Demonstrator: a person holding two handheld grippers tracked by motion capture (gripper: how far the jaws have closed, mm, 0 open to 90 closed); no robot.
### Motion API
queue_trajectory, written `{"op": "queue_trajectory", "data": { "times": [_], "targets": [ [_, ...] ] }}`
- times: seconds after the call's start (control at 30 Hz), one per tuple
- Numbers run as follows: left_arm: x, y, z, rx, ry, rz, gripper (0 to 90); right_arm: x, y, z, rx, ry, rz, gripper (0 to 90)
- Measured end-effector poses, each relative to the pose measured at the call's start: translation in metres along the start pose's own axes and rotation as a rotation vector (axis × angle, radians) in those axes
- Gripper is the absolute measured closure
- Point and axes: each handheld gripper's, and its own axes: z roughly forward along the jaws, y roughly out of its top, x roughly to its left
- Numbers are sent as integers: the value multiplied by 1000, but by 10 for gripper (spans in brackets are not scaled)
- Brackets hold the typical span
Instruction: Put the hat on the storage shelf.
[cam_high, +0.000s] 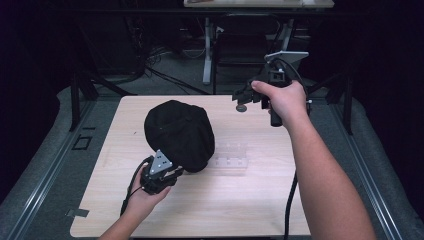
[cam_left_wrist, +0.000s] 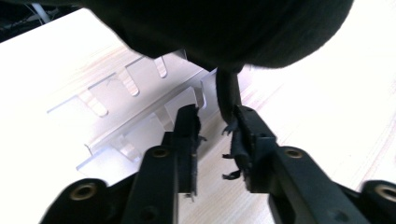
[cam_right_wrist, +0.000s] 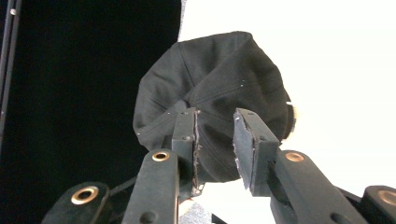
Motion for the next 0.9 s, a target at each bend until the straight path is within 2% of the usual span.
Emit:
{"op": "queue_trajectory", "data": {
  "times": [0.13, 0.27, 0.33, 0.43, 0.5, 0.6, 0.63, 0.7, 0.73, 0.9],
  "targets": [
    [4, -5, -8, 1, 6, -15, 649, -3, -1, -4, -15, 2, 1, 699],
    [11, -13, -15, 5, 16, -38, 606, -7, -3, -9, 1, -16, -4, 695],
    [13, -16, -16, 2, 21, -44, 567, -8, -3, -9, -16, -17, -1, 694],
    [20, -27, -21, -15, 27, -96, 539, -11, -5, -10, -5, -38, -1, 689],
    [24, -33, -23, -25, 36, -116, 526, -14, -6, -11, -12, -45, -2, 681],
    [30, -42, -24, -19, 29, -156, 518, -17, -6, -13, -2, -61, 0, 678],
    [32, -44, -24, -24, 27, -169, 516, -18, -7, -13, -15, -61, 8, 678],
    [36, -48, -24, -9, 28, -179, 512, -20, -8, -14, -7, -73, 9, 677],
    [37, -50, -22, -17, 30, -186, 512, -22, -8, -14, -9, -81, 7, 677],
    [40, -54, -21, -3, 29, -185, 510, -29, -10, -13, -9, -126, 7, 674]
  ]
}}
